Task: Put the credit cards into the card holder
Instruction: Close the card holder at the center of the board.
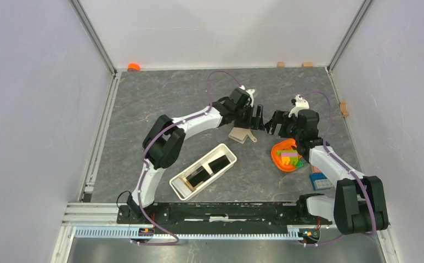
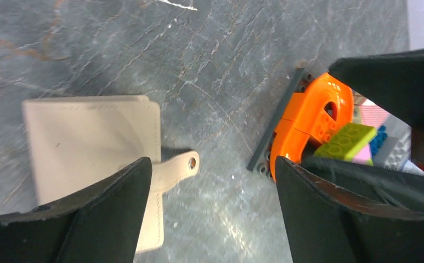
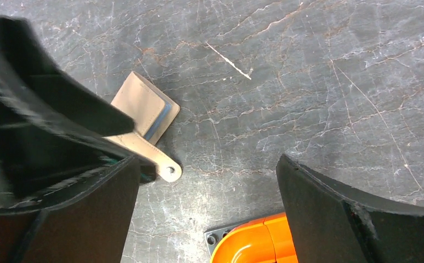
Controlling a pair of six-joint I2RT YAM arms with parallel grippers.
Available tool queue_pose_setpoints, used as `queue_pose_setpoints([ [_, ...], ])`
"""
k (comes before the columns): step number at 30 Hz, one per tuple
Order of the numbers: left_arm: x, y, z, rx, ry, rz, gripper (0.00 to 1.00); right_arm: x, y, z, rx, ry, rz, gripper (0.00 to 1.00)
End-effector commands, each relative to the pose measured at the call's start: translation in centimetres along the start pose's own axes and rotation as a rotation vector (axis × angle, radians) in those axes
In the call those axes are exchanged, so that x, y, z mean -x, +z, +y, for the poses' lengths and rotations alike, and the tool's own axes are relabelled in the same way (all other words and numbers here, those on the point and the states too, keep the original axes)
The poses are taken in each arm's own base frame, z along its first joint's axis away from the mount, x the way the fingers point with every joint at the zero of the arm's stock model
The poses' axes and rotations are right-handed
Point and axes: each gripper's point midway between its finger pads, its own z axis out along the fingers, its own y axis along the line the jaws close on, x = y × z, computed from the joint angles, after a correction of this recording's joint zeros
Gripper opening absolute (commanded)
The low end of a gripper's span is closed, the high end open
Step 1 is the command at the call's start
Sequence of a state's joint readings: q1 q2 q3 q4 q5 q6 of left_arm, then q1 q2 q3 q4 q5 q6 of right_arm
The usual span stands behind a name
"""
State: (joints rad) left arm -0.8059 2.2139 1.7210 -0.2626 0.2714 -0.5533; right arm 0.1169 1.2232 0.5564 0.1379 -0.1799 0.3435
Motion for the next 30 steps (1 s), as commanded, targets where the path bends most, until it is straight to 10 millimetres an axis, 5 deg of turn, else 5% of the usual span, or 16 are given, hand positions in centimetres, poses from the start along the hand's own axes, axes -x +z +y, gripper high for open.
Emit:
queue_pose_setpoints([
  [1,5.0,-8.0,-3.6,-0.087,0.141,-0.145,0.91,1.9,-0.4,0.7,0.020,-0.010,-0.039,0.98],
  [6,5.1,-11.2,0.4,-0.030,0.072,-0.174,0.95,1.4,0.0,2.1,0.101,-0.015,-0.010,0.98],
  [11,3.6,-10.0,5.9,-0.005,-0.117,-0.112,0.82,0.4,1.1,4.5,0.158,-0.036,0.057,0.98],
  [21,1.1,-5.7,9.3,0.040,-0.160,-0.035,0.58,-3.5,4.6,8.8,0.144,0.023,0.234,0.95],
  [26,-0.2,-4.8,9.7,0.036,-0.175,-0.007,0.54,-6.1,5.7,7.9,0.020,0.033,0.292,0.96],
  [30,-0.8,-5.1,10.1,0.043,-0.175,-0.015,0.53,-7.2,6.6,6.5,-0.051,0.025,0.309,0.84],
])
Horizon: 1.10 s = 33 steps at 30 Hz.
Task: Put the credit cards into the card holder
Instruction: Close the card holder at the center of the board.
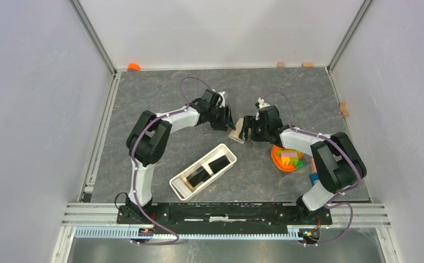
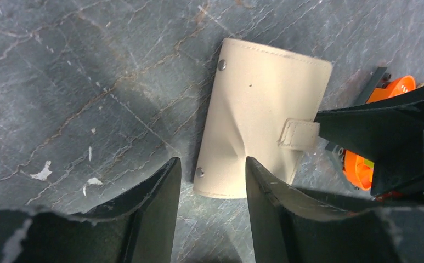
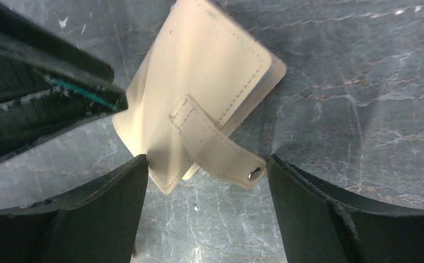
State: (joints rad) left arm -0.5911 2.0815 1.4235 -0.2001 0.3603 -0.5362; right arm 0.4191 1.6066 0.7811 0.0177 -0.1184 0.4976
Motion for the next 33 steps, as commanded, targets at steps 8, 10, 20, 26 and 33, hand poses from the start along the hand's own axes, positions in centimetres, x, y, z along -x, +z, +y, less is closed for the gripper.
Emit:
queue_pose_setpoints([
  [8,-0.8,-0.1,-1.1,-0.101,-0.057,-0.040,0.58,-0.8,1.2,-4.5,-0.240,0.006,0.026,0.67],
  [10,-1.1,0.3,-1.2,-0.114,-0.078,-0.026,0.58,-1.3,1.3,-4.7,-0.247,0.003,0.042,0.63],
  [20,-0.9,2.5,-2.5,-0.207,-0.097,-0.007,0.51,-2.0,1.6,-4.9,-0.244,-0.004,0.064,0.41],
  [26,-0.9,3.2,-4.5,-0.314,-0.091,0.004,0.33,-1.2,1.3,-3.8,-0.187,-0.009,0.028,0.41],
  [33,2.4,-0.5,-7.4,-0.365,0.071,-0.125,0.02,3.5,-2.9,-3.4,-0.155,-0.043,-0.127,0.56],
])
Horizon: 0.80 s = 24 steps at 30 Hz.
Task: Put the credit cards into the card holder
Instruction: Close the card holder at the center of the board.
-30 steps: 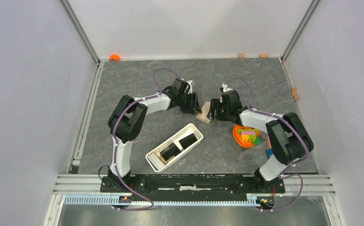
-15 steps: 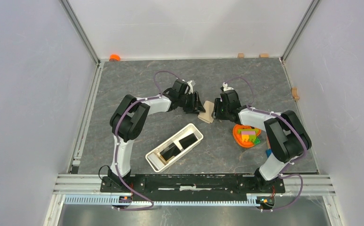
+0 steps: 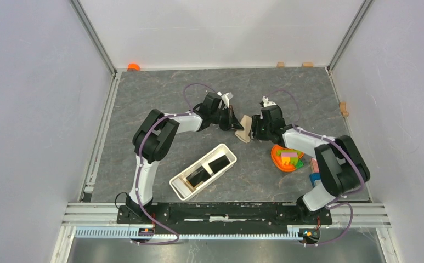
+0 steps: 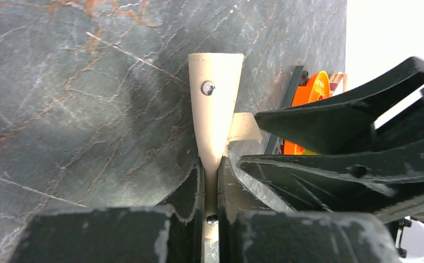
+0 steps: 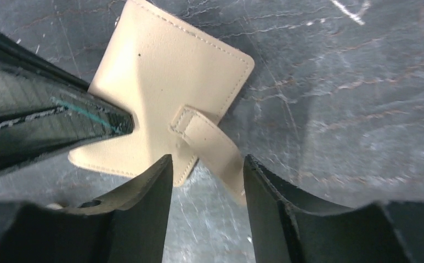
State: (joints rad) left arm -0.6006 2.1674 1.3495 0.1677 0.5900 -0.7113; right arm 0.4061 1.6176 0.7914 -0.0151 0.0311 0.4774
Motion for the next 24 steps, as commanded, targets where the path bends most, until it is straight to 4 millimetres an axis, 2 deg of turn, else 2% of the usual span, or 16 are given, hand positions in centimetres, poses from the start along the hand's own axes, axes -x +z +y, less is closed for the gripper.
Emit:
queue_pose_setpoints([
  [1,3.5,-2.7,-5.4,-0.080,0.194,-0.119,0.02,3.6,-3.7,-1.0,0.011,-0.024,-0.117,0.60],
  [3,4.9,-4.6,-7.7,-0.100,0.266,-0.176,0.02,5.5,-5.8,-1.4,0.029,-0.024,-0.186,0.69],
  [5,6.1,-7.0,-10.2,-0.120,0.333,-0.242,0.02,7.4,-8.3,-1.8,0.036,-0.035,-0.271,0.83],
  [6,6.4,-7.9,-10.9,-0.124,0.354,-0.265,0.02,7.8,-9.3,-1.3,0.070,-0.055,-0.295,0.92],
  [7,6.6,-9.0,-11.8,-0.135,0.382,-0.287,0.02,8.6,-10.6,-0.9,0.099,-0.073,-0.331,0.98],
  [9,6.3,-10.9,-13.2,-0.159,0.426,-0.316,0.02,9.7,-12.8,0.5,0.178,-0.120,-0.394,0.98],
  [13,3.6,-14.8,-16.1,-0.263,0.520,-0.316,0.02,11.5,-17.9,4.8,0.422,-0.222,-0.533,0.98],
  [16,0.9,-17.9,-17.7,-0.337,0.571,-0.320,0.02,11.4,-21.9,9.0,0.677,-0.315,-0.601,0.98],
  [18,-0.9,-19.6,-18.4,-0.373,0.590,-0.306,0.02,10.5,-24.3,11.5,0.868,-0.361,-0.603,0.98],
  [21,-3.2,-21.8,-19.3,-0.426,0.607,-0.285,0.02,9.3,-26.6,14.0,1.075,-0.384,-0.559,0.98],
  [24,-4.6,-23.3,-19.5,-0.424,0.625,-0.280,0.02,8.1,-27.4,16.3,1.147,-0.466,-0.506,0.98],
])
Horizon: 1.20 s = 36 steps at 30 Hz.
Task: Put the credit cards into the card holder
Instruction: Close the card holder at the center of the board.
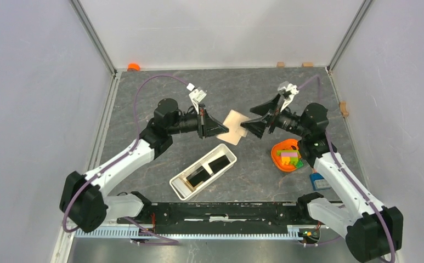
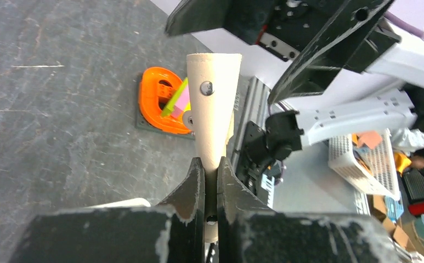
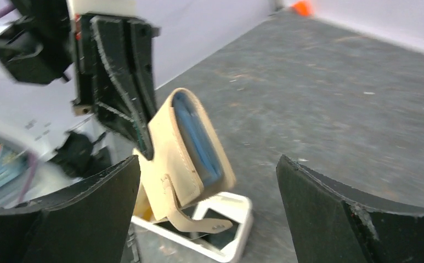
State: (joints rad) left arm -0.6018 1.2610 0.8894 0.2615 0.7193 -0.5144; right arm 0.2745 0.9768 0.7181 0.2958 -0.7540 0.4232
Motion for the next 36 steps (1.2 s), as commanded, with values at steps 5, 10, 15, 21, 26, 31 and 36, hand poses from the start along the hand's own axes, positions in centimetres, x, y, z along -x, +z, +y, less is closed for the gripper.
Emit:
queue_pose_setpoints([
  [5,0.1,-3.5,-4.6,-0.088,0.147,0.000,0.02,-1.1,2.1,7.5,0.328,-0.062,0.131,0.82],
  [10,-0.8,-4.0,-5.0,-0.106,0.135,0.044,0.07,-0.3,1.8,9.3,0.393,-0.072,0.086,0.26],
  [15,0.5,-4.9,-5.0,-0.019,0.096,-0.001,0.71,0.3,2.1,7.4,0.224,-0.251,0.075,0.00],
  [21,4.2,-9.4,0.2,0.471,-0.253,-0.250,1.00,-0.2,1.4,0.2,-0.272,-0.504,0.032,0.00],
  [26,3.4,-8.4,0.0,0.400,-0.565,-0.245,1.00,-2.4,2.5,1.0,-0.374,-0.727,0.038,0.00],
  [31,2.3,-9.7,1.4,0.481,-0.706,-0.216,1.00,-4.1,2.4,5.4,-0.343,-0.912,-0.058,0.00],
  [36,-0.2,-10.0,1.5,0.474,-0.809,-0.174,1.00,-6.0,2.9,9.6,-0.306,-1.096,-0.068,0.00],
])
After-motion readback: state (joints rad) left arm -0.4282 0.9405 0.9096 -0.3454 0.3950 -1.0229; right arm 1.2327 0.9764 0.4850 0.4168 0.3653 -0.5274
